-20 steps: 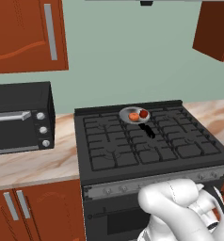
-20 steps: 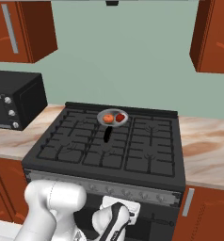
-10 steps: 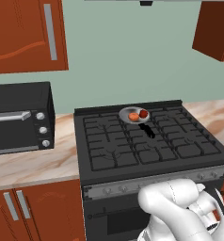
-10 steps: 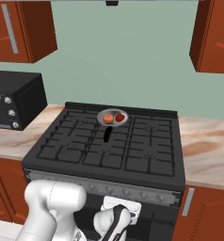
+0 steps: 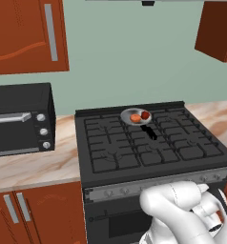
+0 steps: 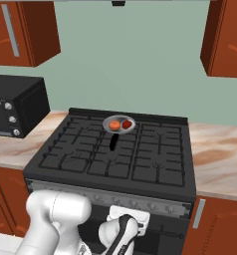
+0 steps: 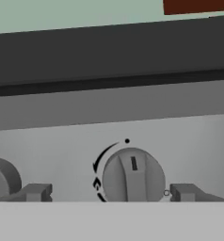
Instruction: Put the bell pepper and squash in the pan. Then turn on the rear center burner and set the heat to medium.
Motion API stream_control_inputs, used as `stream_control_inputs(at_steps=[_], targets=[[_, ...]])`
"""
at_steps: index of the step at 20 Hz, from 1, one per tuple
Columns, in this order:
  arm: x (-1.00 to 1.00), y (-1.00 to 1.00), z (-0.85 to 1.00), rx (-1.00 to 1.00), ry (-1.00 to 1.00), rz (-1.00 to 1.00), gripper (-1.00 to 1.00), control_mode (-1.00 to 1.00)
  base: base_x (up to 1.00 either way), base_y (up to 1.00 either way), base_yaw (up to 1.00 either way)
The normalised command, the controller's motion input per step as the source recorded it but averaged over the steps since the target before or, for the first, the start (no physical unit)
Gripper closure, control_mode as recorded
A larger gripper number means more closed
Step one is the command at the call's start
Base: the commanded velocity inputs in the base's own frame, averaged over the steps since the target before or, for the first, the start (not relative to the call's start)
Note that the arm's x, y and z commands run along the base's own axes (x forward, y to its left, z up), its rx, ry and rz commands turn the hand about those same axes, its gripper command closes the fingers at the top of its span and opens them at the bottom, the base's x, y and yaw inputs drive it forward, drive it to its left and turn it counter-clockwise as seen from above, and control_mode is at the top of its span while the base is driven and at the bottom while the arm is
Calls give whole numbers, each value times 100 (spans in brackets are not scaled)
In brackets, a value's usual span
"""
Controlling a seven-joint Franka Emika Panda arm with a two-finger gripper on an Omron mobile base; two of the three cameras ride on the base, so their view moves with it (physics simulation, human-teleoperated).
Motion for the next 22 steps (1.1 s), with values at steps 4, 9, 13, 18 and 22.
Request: stream_control_inputs(at_steps=[4, 9, 13, 18, 22], targets=[[0, 0, 15, -6, -6, 0, -100, -100, 0, 0, 0], [0, -3, -9, 0, 1, 0, -100, -100, 0, 0, 0], [0, -36, -16, 0, 7, 0, -100, -100, 0, 0, 0], [0, -1, 11, -4, -1, 0, -100, -100, 0, 0, 0], [0, 26, 15, -12, -2, 0, -100, -100, 0, 0, 0]])
